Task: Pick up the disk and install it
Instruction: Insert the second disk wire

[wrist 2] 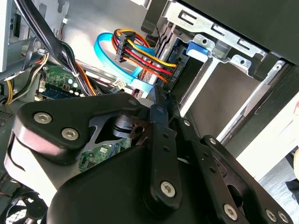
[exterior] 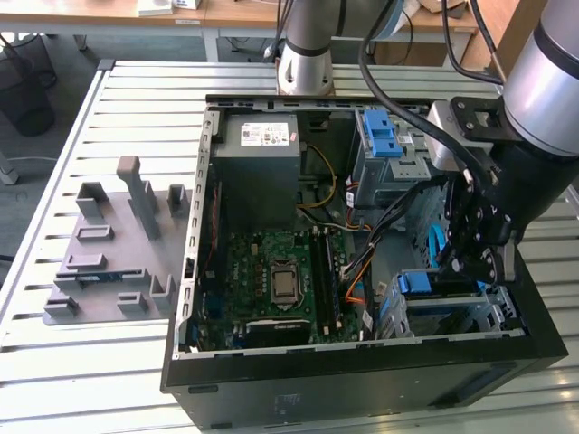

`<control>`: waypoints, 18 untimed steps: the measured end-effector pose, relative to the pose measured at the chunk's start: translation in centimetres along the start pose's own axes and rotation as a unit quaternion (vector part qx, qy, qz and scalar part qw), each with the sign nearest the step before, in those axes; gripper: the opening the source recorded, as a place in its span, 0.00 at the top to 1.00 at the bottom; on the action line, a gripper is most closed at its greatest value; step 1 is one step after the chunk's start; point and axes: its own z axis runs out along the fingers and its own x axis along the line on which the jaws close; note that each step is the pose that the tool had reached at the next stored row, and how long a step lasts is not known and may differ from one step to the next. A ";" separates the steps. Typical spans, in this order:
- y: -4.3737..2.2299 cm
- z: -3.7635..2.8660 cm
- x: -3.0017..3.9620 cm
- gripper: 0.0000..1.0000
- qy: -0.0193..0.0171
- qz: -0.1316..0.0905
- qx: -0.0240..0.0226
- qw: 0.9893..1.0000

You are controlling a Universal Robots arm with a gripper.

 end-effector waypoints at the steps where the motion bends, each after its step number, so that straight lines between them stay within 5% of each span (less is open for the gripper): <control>1: -0.01 0.01 0.02 0.84 0.000 0.000 0.000 1.000; 18: -0.03 0.41 0.30 0.84 0.000 0.000 0.000 1.000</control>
